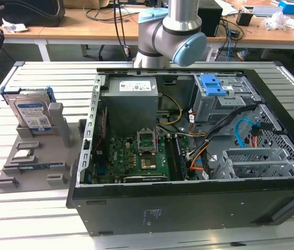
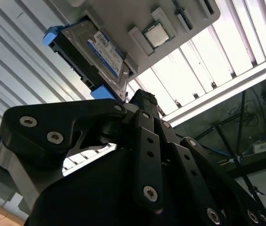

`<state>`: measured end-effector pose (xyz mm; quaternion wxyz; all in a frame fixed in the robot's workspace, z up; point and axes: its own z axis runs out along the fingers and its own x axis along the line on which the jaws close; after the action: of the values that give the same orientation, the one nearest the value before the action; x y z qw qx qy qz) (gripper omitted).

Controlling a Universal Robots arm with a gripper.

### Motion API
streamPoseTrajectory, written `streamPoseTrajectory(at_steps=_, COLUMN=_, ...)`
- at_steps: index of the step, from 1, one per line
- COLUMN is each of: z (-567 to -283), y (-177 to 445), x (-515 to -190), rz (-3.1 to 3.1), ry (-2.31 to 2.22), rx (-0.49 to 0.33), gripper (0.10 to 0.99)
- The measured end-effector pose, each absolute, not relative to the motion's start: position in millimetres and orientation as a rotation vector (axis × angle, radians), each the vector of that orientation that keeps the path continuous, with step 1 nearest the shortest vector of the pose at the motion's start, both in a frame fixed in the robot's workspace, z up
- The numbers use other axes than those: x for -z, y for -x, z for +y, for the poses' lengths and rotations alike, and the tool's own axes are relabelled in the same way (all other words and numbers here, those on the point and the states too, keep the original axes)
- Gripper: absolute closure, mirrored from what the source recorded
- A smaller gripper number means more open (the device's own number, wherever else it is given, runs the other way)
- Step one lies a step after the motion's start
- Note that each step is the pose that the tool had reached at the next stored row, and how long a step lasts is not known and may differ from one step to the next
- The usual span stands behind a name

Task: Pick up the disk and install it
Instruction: 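Pick up the disk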

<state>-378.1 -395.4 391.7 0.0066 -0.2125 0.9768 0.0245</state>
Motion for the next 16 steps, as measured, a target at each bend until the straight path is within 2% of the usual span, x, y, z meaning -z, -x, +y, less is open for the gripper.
streamPoseTrajectory(at_steps=16, z=-395.4, y=378.1, x=-391.7, rz=2.992, ry=0.926, rx=-0.078, gripper=0.98)
